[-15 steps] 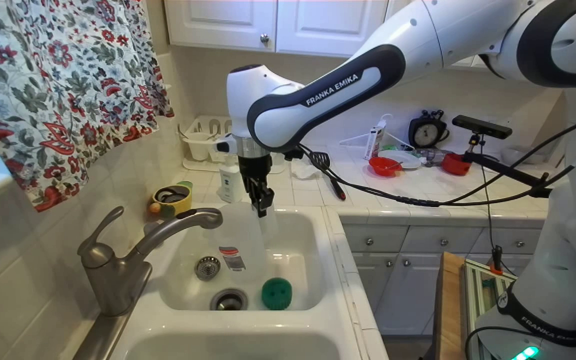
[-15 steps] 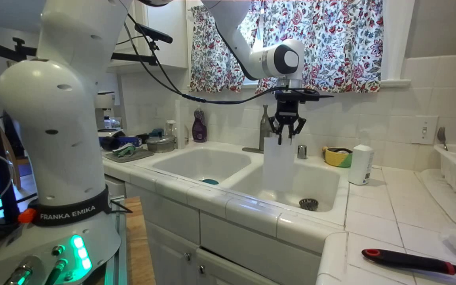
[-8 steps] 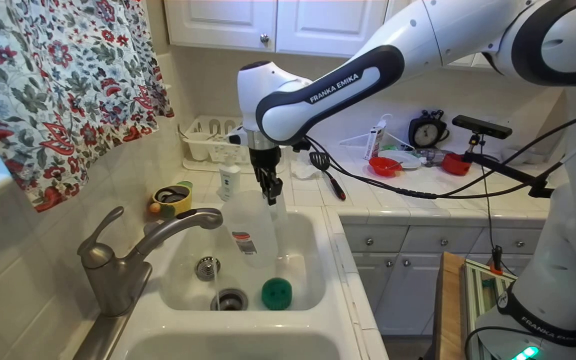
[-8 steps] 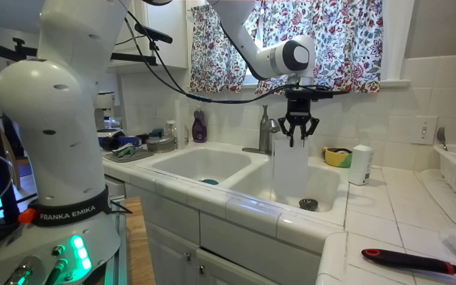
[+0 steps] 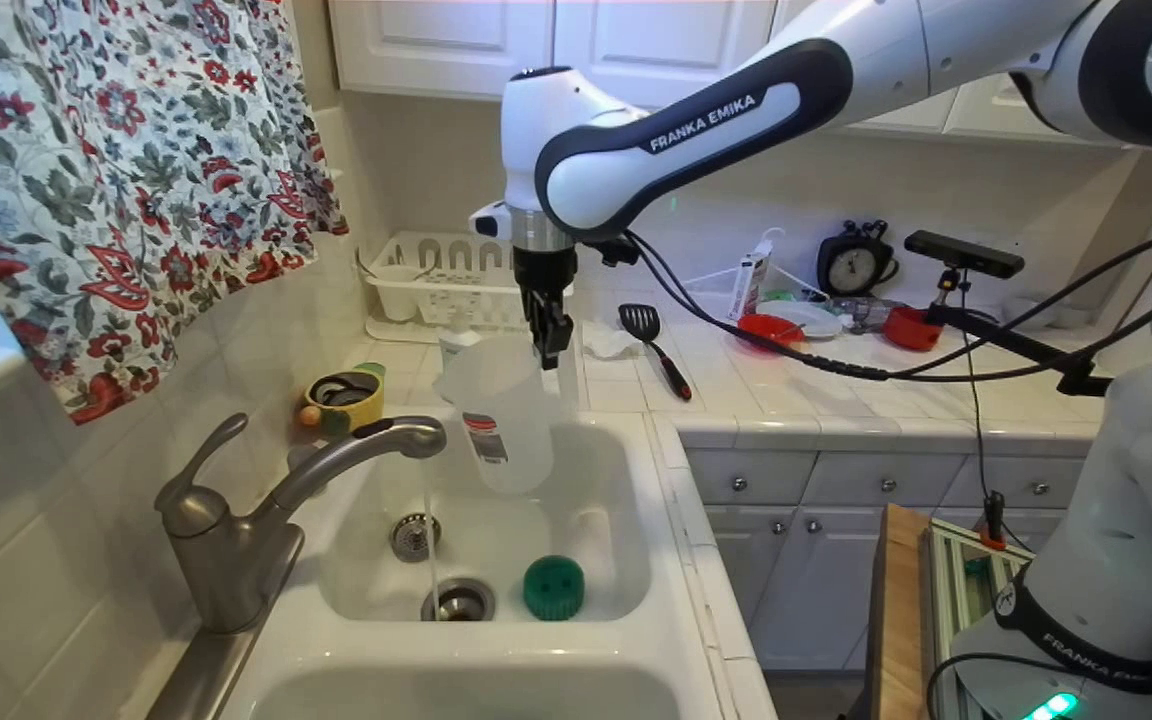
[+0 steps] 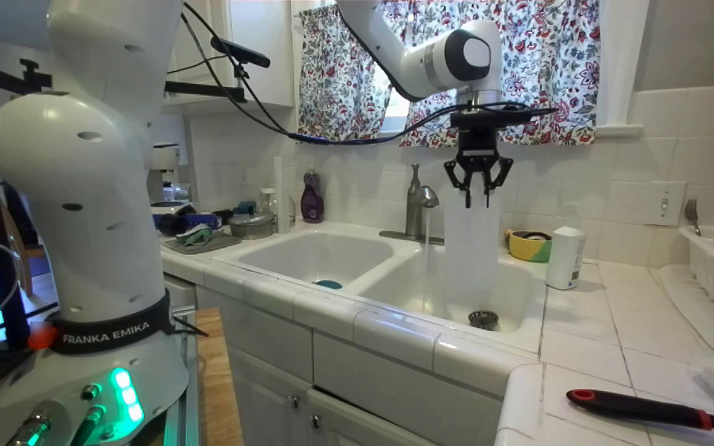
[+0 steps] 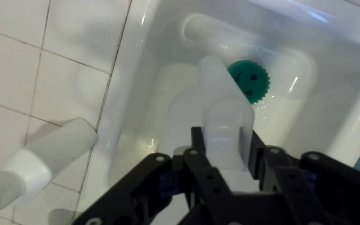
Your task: Use the clear jug to fetch some water from the tap and the put the jug back on the countertop
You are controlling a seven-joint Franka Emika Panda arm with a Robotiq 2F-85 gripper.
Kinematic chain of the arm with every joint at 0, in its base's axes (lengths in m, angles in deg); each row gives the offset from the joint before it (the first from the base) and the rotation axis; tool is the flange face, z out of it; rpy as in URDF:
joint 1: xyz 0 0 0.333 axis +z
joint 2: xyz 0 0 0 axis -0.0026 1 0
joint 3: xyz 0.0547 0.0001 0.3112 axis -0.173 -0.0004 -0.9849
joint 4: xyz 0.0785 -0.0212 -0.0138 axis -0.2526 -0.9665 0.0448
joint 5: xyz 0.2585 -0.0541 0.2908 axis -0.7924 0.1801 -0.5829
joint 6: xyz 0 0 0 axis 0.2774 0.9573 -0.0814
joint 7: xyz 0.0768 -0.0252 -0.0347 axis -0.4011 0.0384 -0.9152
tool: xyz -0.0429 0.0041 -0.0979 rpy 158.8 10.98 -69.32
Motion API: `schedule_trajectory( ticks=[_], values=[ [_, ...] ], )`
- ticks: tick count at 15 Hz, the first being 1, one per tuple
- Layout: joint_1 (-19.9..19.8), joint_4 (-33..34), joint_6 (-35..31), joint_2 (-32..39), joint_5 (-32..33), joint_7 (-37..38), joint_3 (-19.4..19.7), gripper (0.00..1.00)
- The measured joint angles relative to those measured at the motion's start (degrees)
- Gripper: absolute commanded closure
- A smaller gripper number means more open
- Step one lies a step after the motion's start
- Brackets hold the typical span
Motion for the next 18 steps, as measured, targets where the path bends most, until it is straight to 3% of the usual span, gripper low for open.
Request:
schedule_trajectory(
  ticks=[4,8,18],
  values=[
    [-1.87,-2.39,-0.01,-5.94,-1.99,3.26,1.14,0.91],
    [-5.03,-5.84,-1.22,-10.70,-5.11,6.67,4.65,0.91],
    [-10.19,-13.78,-10.99,-14.09,-5.70,23.56,12.78,0.91]
  ],
)
